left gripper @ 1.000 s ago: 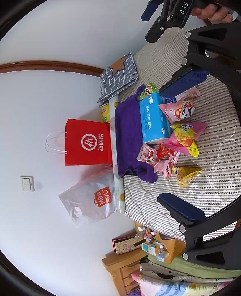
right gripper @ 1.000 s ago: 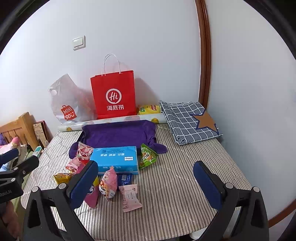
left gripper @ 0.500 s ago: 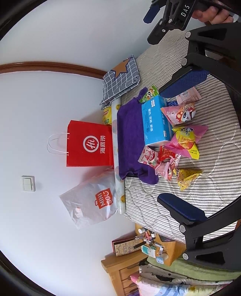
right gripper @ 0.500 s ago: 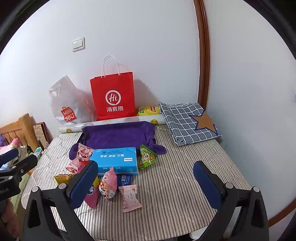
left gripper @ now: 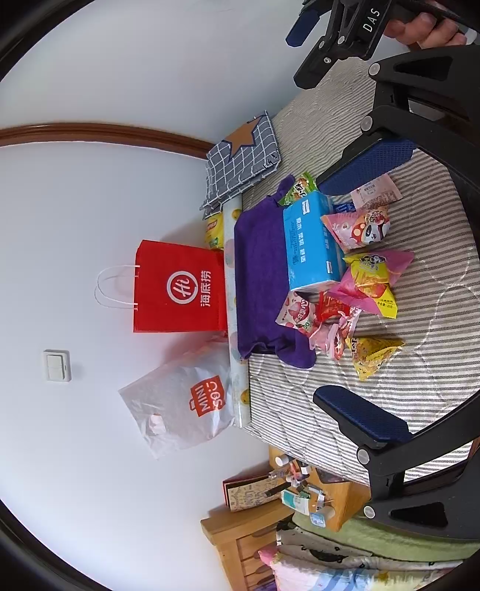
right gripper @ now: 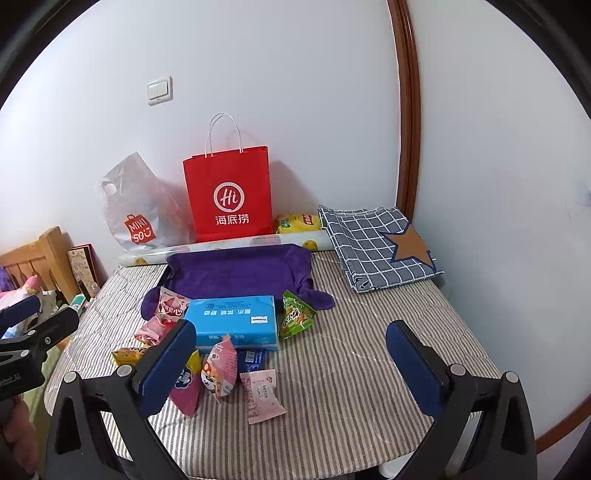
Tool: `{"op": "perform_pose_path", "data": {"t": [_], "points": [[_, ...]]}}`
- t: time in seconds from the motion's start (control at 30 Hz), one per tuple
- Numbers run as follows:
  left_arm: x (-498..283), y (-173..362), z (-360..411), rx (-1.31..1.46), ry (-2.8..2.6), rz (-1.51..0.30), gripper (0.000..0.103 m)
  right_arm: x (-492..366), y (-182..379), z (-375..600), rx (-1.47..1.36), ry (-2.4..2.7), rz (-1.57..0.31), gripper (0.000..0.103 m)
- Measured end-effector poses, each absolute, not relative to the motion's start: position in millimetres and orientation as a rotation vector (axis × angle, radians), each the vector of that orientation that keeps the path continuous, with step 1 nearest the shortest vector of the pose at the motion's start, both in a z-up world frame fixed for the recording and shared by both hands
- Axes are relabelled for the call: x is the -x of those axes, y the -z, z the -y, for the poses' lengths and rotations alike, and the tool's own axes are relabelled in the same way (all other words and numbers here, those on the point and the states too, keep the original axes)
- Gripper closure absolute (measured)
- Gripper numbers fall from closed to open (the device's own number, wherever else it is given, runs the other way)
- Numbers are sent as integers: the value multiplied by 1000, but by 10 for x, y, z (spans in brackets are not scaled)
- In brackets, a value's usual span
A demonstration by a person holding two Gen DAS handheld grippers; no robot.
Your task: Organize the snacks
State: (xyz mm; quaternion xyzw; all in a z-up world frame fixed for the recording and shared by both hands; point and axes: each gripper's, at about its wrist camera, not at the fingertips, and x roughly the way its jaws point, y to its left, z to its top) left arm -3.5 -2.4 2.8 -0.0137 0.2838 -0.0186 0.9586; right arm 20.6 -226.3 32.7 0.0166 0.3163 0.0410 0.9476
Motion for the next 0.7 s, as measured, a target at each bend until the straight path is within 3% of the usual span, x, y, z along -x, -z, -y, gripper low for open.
{"op": "perform_pose_path", "data": {"t": [0.7], "points": [[53,-32,28,30,41,-573,1,-173,-349,2248,-33,-89,-635,0]]}}
